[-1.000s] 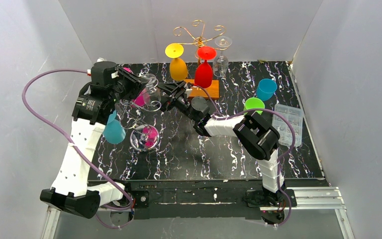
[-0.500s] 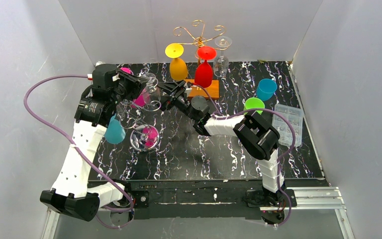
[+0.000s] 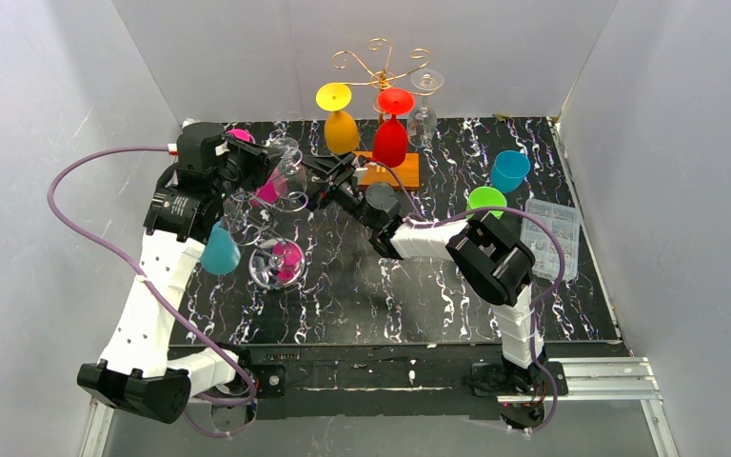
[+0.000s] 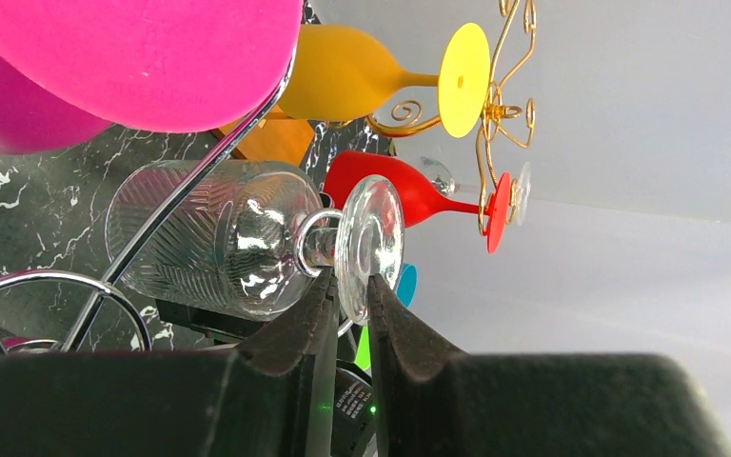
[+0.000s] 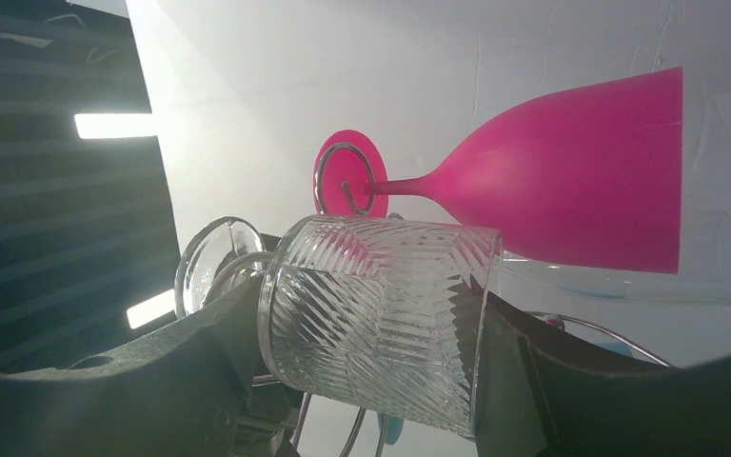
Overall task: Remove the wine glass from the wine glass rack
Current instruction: Pick up the wine glass from the wine rack.
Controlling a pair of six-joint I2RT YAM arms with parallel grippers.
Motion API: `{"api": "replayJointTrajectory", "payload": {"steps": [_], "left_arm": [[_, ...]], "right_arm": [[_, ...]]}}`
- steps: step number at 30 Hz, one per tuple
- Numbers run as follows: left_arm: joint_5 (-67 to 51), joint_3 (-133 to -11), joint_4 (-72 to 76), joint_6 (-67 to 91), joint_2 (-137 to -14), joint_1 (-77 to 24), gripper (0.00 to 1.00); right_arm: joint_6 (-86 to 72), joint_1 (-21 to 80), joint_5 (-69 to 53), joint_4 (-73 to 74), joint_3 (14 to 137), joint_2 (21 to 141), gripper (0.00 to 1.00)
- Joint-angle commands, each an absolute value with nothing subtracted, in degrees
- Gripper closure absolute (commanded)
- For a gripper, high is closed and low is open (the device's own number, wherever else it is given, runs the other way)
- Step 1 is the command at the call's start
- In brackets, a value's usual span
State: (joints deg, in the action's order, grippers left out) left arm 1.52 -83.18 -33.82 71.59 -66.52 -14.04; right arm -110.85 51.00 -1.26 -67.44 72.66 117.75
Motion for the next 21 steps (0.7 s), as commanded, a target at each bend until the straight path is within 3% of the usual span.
{"api": "replayJointTrajectory", "payload": {"steps": [1,8,21], "left_arm": [[2.7,-82.4,-33.3,71.1,-65.3,-13.8,1.00],[1.6,-80.6,-31.9,71.9,-64.5,-13.8,1.00],[0.5,-78.0,-29.0,73.0,-62.5,-13.8,1.00]], "right_arm": [[-109.4,51.9,-3.4,-73.2,75.8,115.4,0.37],[-107.9,51.9,-2.9,-69.7,74.0,112.8,0.29],[-106.5,51.9,-1.8,-65.5,71.7,109.5,0.05]]}}
